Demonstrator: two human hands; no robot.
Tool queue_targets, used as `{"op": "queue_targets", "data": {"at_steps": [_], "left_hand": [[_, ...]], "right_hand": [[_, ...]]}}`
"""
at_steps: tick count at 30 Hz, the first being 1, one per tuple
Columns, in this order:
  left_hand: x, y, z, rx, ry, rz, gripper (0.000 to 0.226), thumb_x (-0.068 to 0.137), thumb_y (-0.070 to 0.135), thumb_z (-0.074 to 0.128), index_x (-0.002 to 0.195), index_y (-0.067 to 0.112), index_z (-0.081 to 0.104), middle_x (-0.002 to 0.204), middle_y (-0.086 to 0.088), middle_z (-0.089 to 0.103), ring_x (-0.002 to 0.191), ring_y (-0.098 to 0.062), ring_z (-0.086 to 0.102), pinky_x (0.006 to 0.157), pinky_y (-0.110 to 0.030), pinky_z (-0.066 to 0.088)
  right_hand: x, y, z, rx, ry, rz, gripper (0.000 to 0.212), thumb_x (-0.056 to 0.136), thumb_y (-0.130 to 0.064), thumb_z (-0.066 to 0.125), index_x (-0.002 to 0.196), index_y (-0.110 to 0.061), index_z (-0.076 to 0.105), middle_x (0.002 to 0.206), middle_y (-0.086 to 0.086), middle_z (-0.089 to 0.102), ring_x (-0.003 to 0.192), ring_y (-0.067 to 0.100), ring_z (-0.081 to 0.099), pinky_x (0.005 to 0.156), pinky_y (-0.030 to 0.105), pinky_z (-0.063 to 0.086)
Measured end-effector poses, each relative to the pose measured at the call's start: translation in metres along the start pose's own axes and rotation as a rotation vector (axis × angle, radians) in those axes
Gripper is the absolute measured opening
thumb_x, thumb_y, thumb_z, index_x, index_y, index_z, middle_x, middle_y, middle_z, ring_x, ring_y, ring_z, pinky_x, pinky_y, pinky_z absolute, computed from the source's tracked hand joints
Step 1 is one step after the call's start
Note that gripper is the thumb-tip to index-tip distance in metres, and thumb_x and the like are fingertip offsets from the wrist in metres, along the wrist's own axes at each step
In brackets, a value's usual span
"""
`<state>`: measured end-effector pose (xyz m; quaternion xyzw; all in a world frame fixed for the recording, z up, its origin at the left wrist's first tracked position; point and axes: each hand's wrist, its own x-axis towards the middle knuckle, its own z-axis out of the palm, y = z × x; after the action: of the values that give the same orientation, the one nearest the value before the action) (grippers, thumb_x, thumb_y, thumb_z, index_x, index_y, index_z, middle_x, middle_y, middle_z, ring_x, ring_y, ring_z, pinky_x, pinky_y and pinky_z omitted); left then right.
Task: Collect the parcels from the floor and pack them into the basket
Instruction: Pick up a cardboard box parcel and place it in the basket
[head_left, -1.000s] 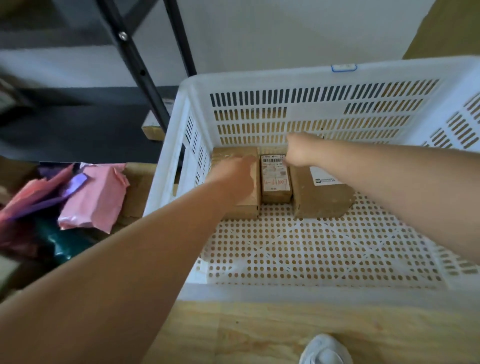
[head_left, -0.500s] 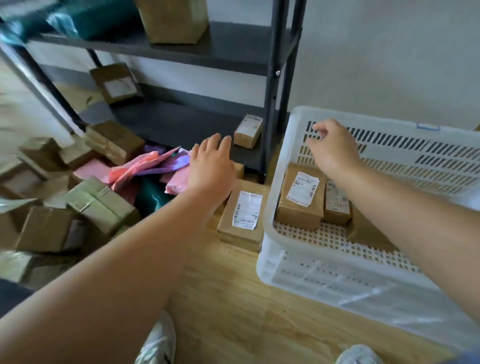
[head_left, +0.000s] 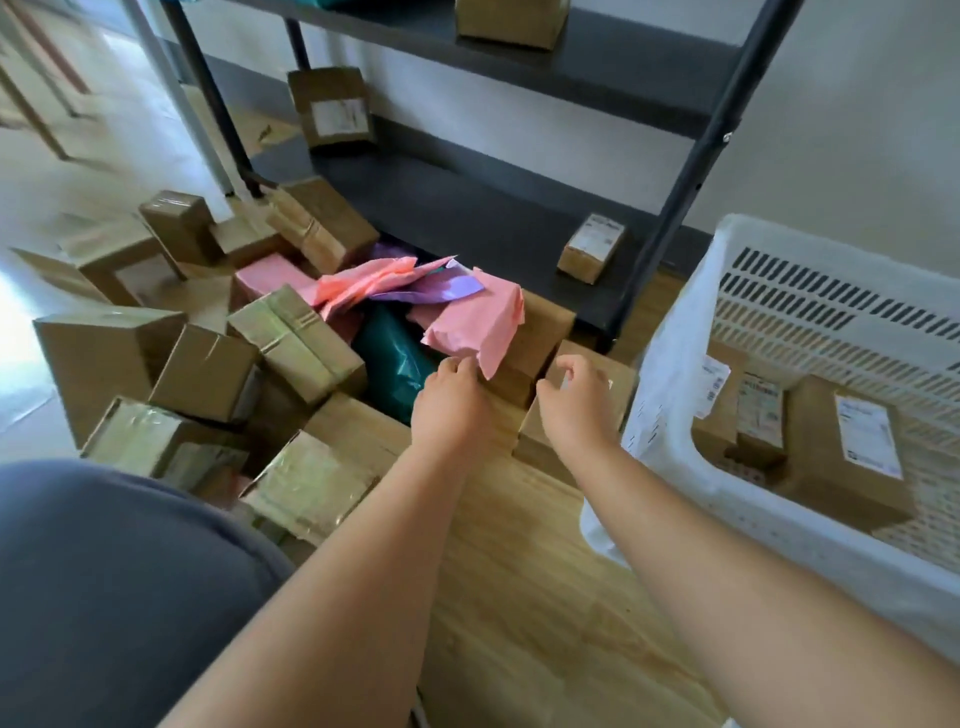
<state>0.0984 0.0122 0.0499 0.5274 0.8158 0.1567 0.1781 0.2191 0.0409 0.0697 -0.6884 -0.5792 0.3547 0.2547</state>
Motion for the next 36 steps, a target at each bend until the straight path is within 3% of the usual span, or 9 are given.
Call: {"op": "queue_targets", "data": {"at_steps": [3,6,10,16,20,23,28,36], "left_hand": [[0.009,-0.001,0.014,0.001,-0.026,0.023,0.056,0.092,0.012,0.049,0.146,0.023,0.039,0.145,-0.002,0.043,0.122,-0.025,0.050,0.091,-0.038,0.051],[0.016,-0.002,0.032,0.031,-0.068,0.037,0.053,0.095,0.012,0.049,0.146,0.022,0.039,0.142,-0.001,0.045,0.120,-0.023,0.050,0.083,-0.033,0.050],[0.027,0.001,0.062,0.043,-0.134,0.078,0.053,0.093,0.013,0.054,0.143,0.024,0.042,0.143,-0.002,0.046,0.123,-0.025,0.048,0.092,-0.038,0.052],[0.042,0.003,0.099,0.272,-0.210,0.301,0.057,0.092,0.011,0.055,0.145,0.022,0.038,0.138,-0.003,0.048,0.128,-0.025,0.044,0.107,-0.038,0.035],[0.050,0.001,0.114,0.397,-0.326,0.425,0.069,0.093,0.008,0.047,0.153,0.028,0.019,0.160,-0.001,0.018,0.146,-0.026,0.019,0.118,-0.046,0.019],[0.050,0.001,0.119,0.491,-0.412,0.477,0.077,0.091,0.004,0.039,0.156,0.027,0.005,0.163,0.003,-0.004,0.150,-0.022,-0.002,0.120,-0.052,0.006],[0.047,-0.006,0.121,0.558,-0.421,0.497,0.077,0.094,0.009,0.036,0.155,0.027,-0.006,0.162,0.004,-0.014,0.150,-0.023,-0.005,0.119,-0.055,0.002],[0.029,-0.023,0.107,0.594,-0.516,0.479,0.081,0.092,0.004,0.036,0.154,0.028,-0.012,0.160,0.005,-0.022,0.150,-0.021,-0.008,0.119,-0.056,0.002]], "right_hand": [[0.006,0.029,0.015,-0.130,0.002,0.097,0.041,0.097,-0.022,0.051,0.137,-0.017,0.042,0.138,0.008,0.043,0.113,0.029,0.054,0.075,0.032,0.046],[0.014,0.050,0.021,-0.202,0.006,0.152,0.045,0.096,-0.022,0.052,0.139,-0.015,0.039,0.135,0.010,0.043,0.120,0.031,0.049,0.079,0.031,0.040],[0.022,0.068,0.024,-0.278,-0.024,0.176,0.048,0.096,-0.017,0.048,0.142,-0.015,0.037,0.133,0.012,0.043,0.124,0.032,0.044,0.089,0.035,0.039],[0.033,0.087,0.035,-0.527,-0.091,0.111,0.058,0.088,-0.003,0.048,0.144,-0.016,0.034,0.146,0.011,0.031,0.134,0.030,0.032,0.104,0.037,0.034],[0.042,0.096,0.046,-0.689,-0.153,0.119,0.063,0.086,-0.001,0.049,0.145,-0.013,0.028,0.153,0.015,0.015,0.141,0.031,0.019,0.108,0.041,0.032],[0.049,0.108,0.053,-0.770,-0.194,0.159,0.067,0.091,0.000,0.044,0.150,-0.007,0.015,0.158,0.020,-0.001,0.147,0.036,0.003,0.117,0.043,0.021],[0.053,0.117,0.059,-0.846,-0.234,0.165,0.070,0.094,0.000,0.042,0.152,-0.003,0.003,0.158,0.023,-0.005,0.147,0.038,-0.003,0.118,0.043,0.012],[0.033,0.116,0.063,-0.974,-0.349,0.128,0.081,0.092,-0.007,0.054,0.152,-0.002,0.001,0.157,0.026,-0.001,0.145,0.040,0.005,0.119,0.042,0.018]]}}
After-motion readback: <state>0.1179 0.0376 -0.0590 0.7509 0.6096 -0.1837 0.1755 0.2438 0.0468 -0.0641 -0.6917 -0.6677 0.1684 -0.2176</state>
